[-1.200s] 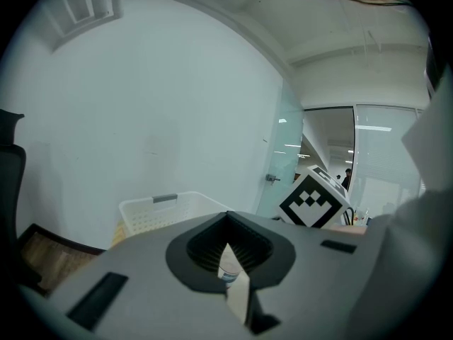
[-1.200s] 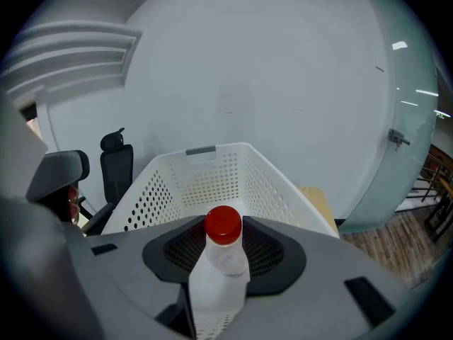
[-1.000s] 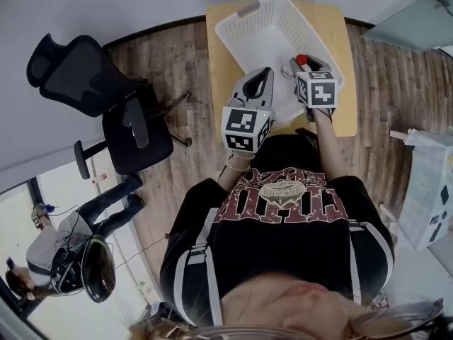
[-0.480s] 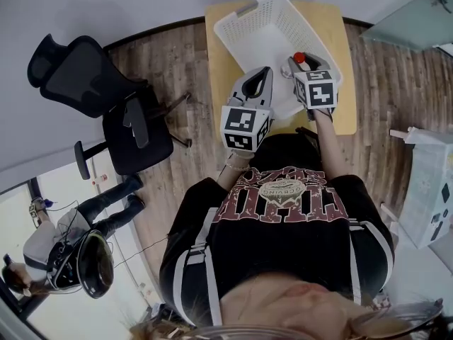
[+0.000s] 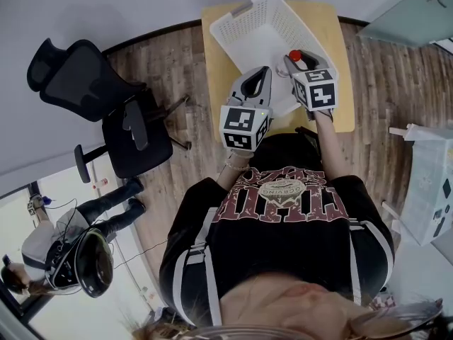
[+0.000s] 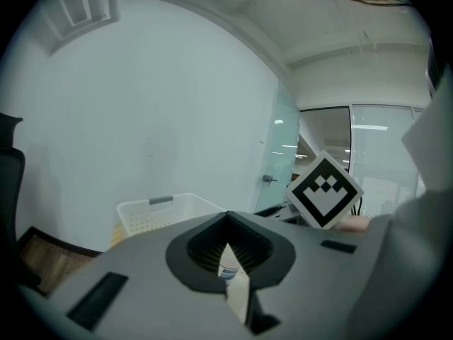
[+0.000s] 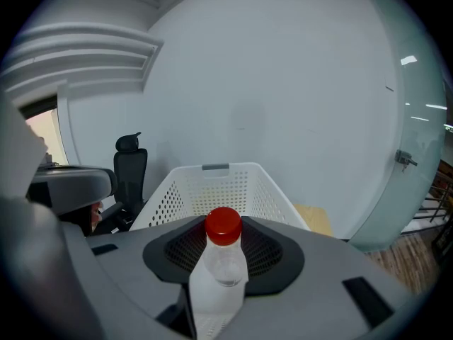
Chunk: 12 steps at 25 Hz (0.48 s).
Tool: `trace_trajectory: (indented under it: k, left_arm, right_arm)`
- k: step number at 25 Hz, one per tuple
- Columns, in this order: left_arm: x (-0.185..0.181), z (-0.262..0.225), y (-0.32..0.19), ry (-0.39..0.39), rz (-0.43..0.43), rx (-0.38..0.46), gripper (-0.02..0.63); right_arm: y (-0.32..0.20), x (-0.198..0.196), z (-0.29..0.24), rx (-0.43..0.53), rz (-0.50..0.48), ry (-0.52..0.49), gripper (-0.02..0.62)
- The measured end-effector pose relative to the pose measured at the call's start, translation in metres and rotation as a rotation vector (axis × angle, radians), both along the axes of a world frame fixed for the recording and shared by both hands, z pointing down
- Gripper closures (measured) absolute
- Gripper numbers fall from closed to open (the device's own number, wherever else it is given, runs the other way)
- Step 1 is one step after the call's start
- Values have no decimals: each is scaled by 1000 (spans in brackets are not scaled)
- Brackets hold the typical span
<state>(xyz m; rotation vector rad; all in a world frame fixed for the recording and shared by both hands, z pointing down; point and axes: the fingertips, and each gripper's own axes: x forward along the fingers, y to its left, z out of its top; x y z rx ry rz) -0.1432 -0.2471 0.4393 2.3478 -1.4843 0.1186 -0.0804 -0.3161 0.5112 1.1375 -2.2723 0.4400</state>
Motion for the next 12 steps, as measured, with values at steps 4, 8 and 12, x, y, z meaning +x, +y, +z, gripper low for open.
trace_trajectory:
  k: [4,8,12]
  left_arm:
    - [3,-2,4,-1,-1,5,560]
    - [4,-5,6,-1,-3,11,560]
    - [9,-7,9,-4,1,18,560]
  right_arm:
    - [5,3,-8,15,-5,-13,433]
    - [9,5,-18,34,-9,-24,433]
    - [13,9,-28,53,-11,-39,433]
